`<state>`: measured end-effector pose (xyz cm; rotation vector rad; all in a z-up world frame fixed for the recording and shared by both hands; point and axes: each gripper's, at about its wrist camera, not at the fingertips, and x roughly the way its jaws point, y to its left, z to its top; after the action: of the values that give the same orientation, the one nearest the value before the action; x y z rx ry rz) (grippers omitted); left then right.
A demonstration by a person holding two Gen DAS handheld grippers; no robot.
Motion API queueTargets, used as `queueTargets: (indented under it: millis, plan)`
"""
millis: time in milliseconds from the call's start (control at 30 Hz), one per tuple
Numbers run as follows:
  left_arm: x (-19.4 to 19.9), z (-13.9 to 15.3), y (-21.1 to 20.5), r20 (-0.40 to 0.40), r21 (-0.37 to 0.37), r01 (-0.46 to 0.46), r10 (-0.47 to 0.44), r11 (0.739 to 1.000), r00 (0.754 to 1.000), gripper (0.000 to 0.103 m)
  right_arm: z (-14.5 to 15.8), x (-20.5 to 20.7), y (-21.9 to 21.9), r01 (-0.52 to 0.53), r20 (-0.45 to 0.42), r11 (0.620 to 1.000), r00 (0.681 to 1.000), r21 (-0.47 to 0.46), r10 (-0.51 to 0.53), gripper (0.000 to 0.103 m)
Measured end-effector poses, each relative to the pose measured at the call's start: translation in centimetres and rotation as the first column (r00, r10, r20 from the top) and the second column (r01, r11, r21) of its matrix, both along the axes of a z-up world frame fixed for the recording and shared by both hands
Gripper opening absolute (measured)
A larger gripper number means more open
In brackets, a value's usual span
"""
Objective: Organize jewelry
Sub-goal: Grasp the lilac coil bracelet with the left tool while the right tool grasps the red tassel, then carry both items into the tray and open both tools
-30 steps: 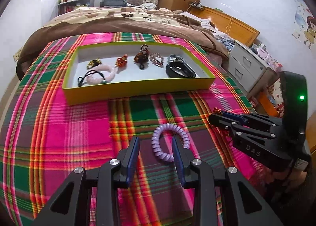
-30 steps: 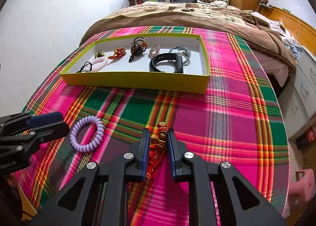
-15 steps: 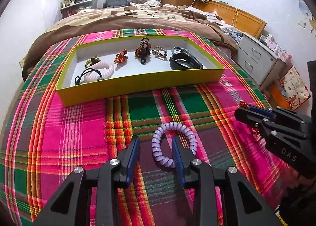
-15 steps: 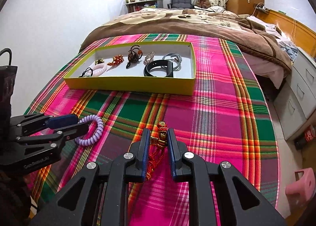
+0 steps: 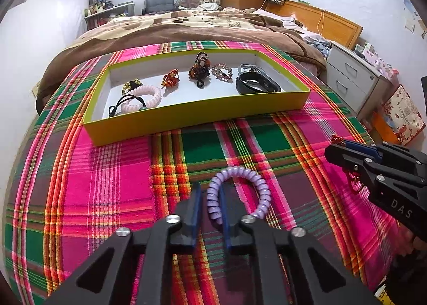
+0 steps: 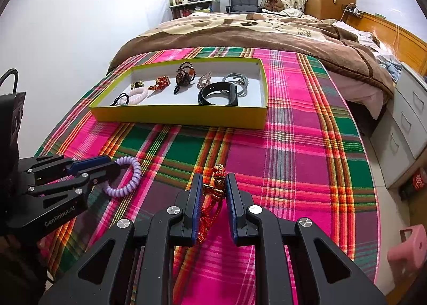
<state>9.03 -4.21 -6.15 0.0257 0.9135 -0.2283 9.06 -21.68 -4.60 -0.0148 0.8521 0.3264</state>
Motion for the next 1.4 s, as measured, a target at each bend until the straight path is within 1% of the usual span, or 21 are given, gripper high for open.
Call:
queueTargets:
  millis: [300,500,767,933,1100,1200,1400]
  plan:
    - [-0.2,0.0,0.4,0.001,-0.012,0.003,-0.002,1.0,1.0,0.009,0.0,-0.1,0.2,-0.002,-0.001,1.0,1.0,-0.002,0.002,0.018]
    - [-0.4,0.4,0.7,0.016,-0.02,-0.009,0.009,1.0,1.0,0.009,0.2,-0.3,0.1,0.002,0.004,1.0,1.0,0.002,-0.002,0.018]
    - [-0.7,1.8,1.2,0.047,-0.03,-0.012,0.013,0.999,0.999,0.009,0.7,-0.4,0.4,0.002,0.017,1.0,1.0,0.004,-0.002,0.018]
    - [-0.5,3.3,1.9,0.08,-0.037,-0.024,0.027,0.999,0.996,0.009,1.4,-0.3,0.7,0.0,0.031,1.0,1.0,0.016,0.0,0.018]
    - [0.6,5.2,2.9,0.112,-0.056,-0.035,0.041,0.998,0.993,0.009,2.4,0.7,1.4,-0.011,0.054,1.0,0.999,0.024,0.01,0.018]
    - [1.7,6.2,3.5,0.129,-0.063,-0.04,0.048,0.997,0.991,0.009,3.0,1.7,1.9,-0.022,0.056,0.998,0.998,0.054,0.019,0.018]
    - [4.3,6.9,4.9,0.135,-0.07,-0.057,0.066,0.996,0.989,0.009,3.9,4.1,3.2,-0.026,0.071,0.998,0.997,0.052,0.023,0.018]
